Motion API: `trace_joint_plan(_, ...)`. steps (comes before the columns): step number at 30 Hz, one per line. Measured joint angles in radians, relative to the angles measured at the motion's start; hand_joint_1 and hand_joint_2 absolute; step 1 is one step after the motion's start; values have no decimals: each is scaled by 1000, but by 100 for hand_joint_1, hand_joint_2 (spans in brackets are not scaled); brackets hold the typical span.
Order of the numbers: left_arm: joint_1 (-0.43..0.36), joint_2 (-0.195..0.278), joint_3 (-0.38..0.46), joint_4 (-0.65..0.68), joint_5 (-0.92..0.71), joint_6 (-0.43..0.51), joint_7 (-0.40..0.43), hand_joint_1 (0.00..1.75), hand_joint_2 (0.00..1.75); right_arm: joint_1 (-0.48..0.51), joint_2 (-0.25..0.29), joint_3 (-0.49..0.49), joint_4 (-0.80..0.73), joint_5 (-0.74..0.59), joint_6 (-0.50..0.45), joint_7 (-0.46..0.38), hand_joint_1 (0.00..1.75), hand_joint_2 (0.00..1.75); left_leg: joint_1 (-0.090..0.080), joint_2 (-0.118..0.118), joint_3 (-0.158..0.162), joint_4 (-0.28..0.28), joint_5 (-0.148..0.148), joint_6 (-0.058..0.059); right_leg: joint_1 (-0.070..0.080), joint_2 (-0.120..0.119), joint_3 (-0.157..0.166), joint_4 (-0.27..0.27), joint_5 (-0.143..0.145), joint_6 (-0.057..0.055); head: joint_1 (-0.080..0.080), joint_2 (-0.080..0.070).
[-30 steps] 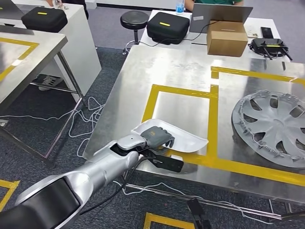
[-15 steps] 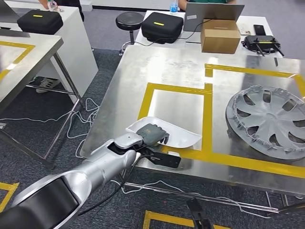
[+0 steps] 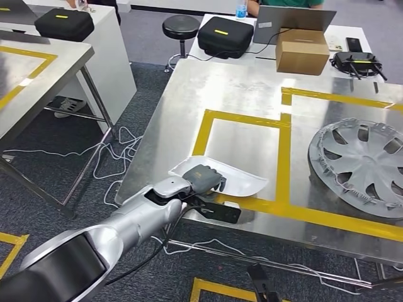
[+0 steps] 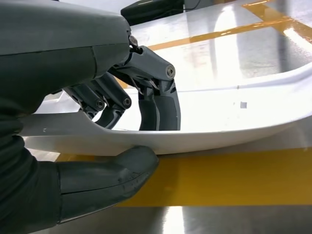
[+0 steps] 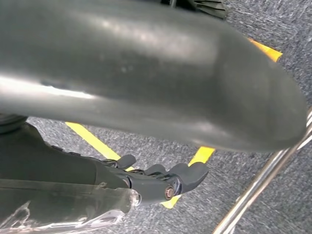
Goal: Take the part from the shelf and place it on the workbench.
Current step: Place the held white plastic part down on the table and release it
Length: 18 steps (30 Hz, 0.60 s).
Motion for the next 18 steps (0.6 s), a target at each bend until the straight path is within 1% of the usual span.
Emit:
trace_joint_plan(1, -1, 1, 1, 0, 0, 0, 0, 175, 175, -1, 0, 0, 0, 0, 0, 0, 0, 0, -2, -2, 0, -2, 0, -5, 2, 0, 9, -15, -3, -7, -1, 0)
trace_joint_plan(3, -3, 2, 3, 0, 0, 1, 0, 175, 175, -1, 0, 0, 0, 0, 0, 0, 0, 0, -1, -3, 2, -7, 1, -15, 3, 0, 11, -19, -3, -22, -3, 0)
trace_joint_plan(4, -3, 3, 5, 0, 0, 1, 0, 175, 175, -2, 0, 0, 0, 0, 0, 0, 0, 0, 0, -2, 0, -1, -6, -21, 2, -1, 12, -21, -1, -29, -5, 0)
trace_joint_plan(5, -4, 3, 7, 0, 0, 1, 0, 175, 175, -3, 0, 0, 0, 0, 0, 0, 0, 0, 0, -1, -9, 21, -22, -27, -1, -2, 13, -23, 0, -34, -7, 0)
trace_joint_plan(6, -3, 4, 8, 0, 0, 1, 0, 175, 175, -4, 0, 0, 0, 0, 0, 0, 0, 0, 1, 0, -30, 65, -49, -32, -3, -4, 12, -25, 2, -39, -10, 0)
trace_joint_plan(8, -1, 5, 11, 1, 0, 2, 0, 175, 175, -4, 0, 0, 0, 0, 0, 0, 0, 0, 2, 2, -98, 197, -116, -39, -3, -7, 8, -25, 3, -43, -14, 0)
trace_joint_plan(9, 0, 6, 12, 1, 0, 2, 0, 175, 175, -3, 0, 0, 0, 0, 0, 0, 0, 0, 2, 2, -127, 253, -135, -41, -3, -8, 5, -25, 4, -44, -15, 0)
trace_joint_plan(10, 1, 6, 13, 1, 0, 4, 0, 175, 175, -2, 0, 0, 0, 0, 0, 0, 0, 0, 2, 2, -141, 278, -134, -41, -3, -8, 4, -25, 5, -43, -14, 0)
trace_joint_plan(11, 1, 7, 13, 2, -1, 5, 0, 131, 175, -2, 0, 0, 0, 0, 0, 0, 0, 0, 2, 2, -135, 266, -114, -41, -4, -8, 3, -25, 6, -42, -14, 0)
trace_joint_plan(12, 1, 7, 14, 2, -2, 6, 0, 87, 175, -2, 0, 0, 0, 0, 0, -1, 0, 0, 3, 3, -111, 217, -80, -40, -5, -7, 3, -25, 8, -40, -15, 0)
trace_joint_plan(13, 2, 7, 14, 2, -3, 7, 0, 44, 175, -2, 0, 0, 0, 0, 0, -1, 0, 0, 4, 3, -77, 150, -44, -39, -5, -5, 4, -24, 9, -36, -15, 0)
trace_joint_plan(14, 3, 7, 14, 2, -4, 8, 0, 0, 175, -2, 0, 0, 0, 0, 0, -1, 0, 0, 5, 3, -45, 83, -18, -37, -4, -2, 2, -22, 9, -31, -16, 0)
trace_joint_plan(15, 6, 6, 14, 2, -5, 8, 0, 0, 175, -3, 0, 0, 0, 0, 0, -1, 0, 0, 5, 2, -23, 35, -2, -33, -3, 0, -1, -21, 11, -25, -17, 0)
trace_joint_plan(16, 10, 6, 14, 2, -7, 8, 0, 0, 131, -3, 0, 0, 0, 0, 0, -1, 0, 0, 5, 1, -14, 9, 3, -28, -1, 2, -3, -21, 13, -18, -17, 0)
trace_joint_plan(18, 17, 5, 15, 3, -8, 9, -3, 0, 44, -2, 0, 0, 0, 0, 0, -1, 0, 0, 3, -1, -16, 2, 7, -13, -3, 3, -5, -27, 18, -6, -17, 0)
